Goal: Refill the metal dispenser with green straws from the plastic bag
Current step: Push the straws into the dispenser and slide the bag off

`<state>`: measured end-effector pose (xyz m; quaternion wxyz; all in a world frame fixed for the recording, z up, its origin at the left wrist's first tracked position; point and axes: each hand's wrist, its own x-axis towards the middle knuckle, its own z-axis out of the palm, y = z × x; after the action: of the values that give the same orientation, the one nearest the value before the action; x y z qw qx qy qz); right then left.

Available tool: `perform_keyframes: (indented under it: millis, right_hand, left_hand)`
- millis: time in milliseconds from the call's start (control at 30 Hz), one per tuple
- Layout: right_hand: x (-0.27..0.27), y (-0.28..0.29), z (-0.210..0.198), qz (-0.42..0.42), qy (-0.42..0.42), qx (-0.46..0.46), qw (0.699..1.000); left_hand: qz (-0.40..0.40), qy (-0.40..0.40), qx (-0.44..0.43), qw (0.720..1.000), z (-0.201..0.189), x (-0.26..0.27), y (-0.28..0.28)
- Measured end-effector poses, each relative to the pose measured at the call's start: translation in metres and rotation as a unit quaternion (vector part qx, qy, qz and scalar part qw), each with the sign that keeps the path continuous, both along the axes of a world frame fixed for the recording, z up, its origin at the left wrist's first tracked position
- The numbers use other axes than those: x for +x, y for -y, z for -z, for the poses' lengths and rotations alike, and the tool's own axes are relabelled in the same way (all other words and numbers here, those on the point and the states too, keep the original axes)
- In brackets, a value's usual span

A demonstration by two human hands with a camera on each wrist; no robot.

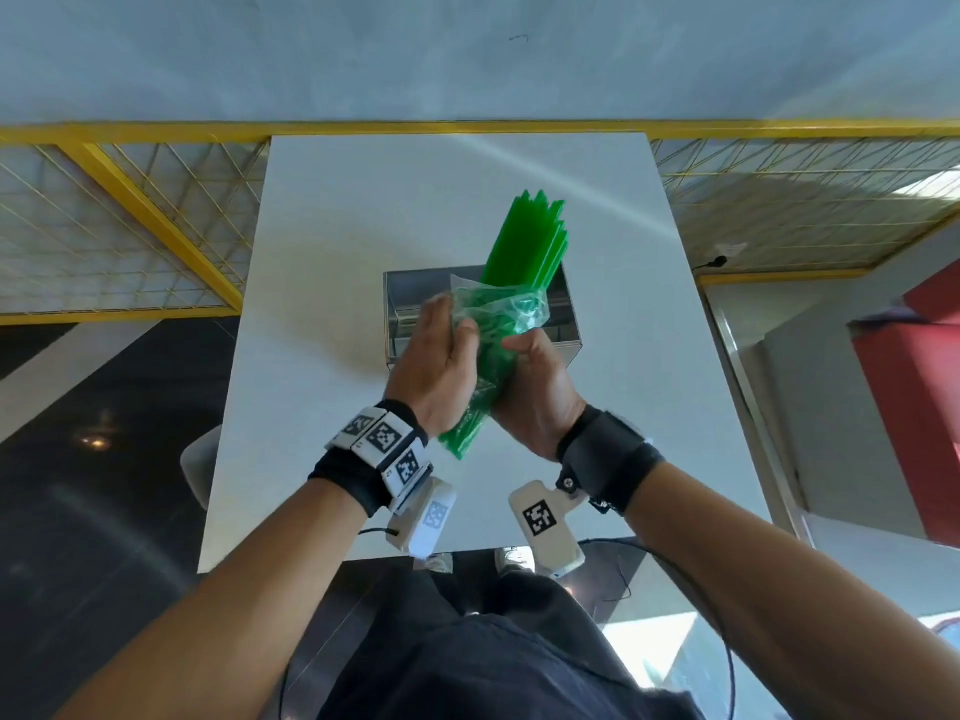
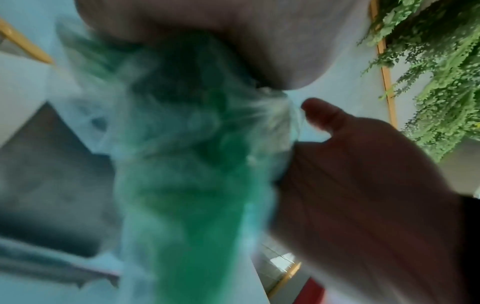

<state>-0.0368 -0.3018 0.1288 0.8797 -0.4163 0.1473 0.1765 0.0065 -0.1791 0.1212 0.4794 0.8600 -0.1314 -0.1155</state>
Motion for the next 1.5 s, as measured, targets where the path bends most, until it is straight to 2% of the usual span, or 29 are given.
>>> perform_keyframes:
  millis: [133, 233, 333, 433, 633, 800, 900, 1033, 1133, 1266, 1333, 1500]
  right_hand:
    - [-0.002, -0.007, 0.004, -0.079, -0.032, -0.052, 0.995]
    - [-0.001, -0.01, 0.004, -0.103, -0.064, -0.052, 0.991]
    - [-0.001, -0.014, 0.001, -0.083, -0.096, 0.003, 0.992]
    - [0.004, -0.015, 0.0, -0.044, -0.118, 0.052, 0.991]
    - [0.017, -0.021, 0.0, 0.02, -0.159, 0.152, 0.975]
    - [0.029, -0.024, 0.002, 0.033, -0.179, 0.206, 0.962]
    - [0.035, -0.023, 0.005, 0.035, -0.192, 0.227, 0.954]
    - [0.045, -0.018, 0.011, 0.06, -0.22, 0.221, 0.948]
    - [0.054, -0.014, 0.015, 0.09, -0.231, 0.216, 0.944]
    - [0.065, -0.01, 0.019, 0.109, -0.239, 0.216, 0.941]
    - [0.068, -0.012, 0.022, 0.112, -0.243, 0.22, 0.938]
    - [0.068, -0.018, 0.021, 0.075, -0.234, 0.216, 0.945]
  left_hand:
    - [0.0, -0.016, 0.073, 0.997, -0.006, 0.027, -0.02]
    - [0.048, -0.036, 0.129, 0.99, -0.016, 0.04, -0.026]
    - [0.116, -0.067, 0.157, 0.978, -0.03, 0.049, -0.025]
    - [0.144, -0.099, 0.201, 0.964, -0.041, 0.064, -0.021]
    - [0.223, -0.131, 0.314, 0.914, -0.049, 0.103, -0.008]
    - [0.26, -0.125, 0.377, 0.88, -0.047, 0.127, -0.001]
    - [0.271, -0.141, 0.382, 0.872, -0.039, 0.138, 0.001]
    - [0.256, -0.177, 0.332, 0.891, -0.03, 0.149, 0.0]
    - [0.246, -0.186, 0.248, 0.918, -0.027, 0.155, -0.007]
    - [0.236, -0.155, 0.125, 0.951, -0.013, 0.158, -0.02]
    - [0.206, -0.113, 0.129, 0.963, -0.004, 0.154, -0.021]
    - [0.072, -0.023, 0.15, 0.986, 0.007, 0.138, -0.012]
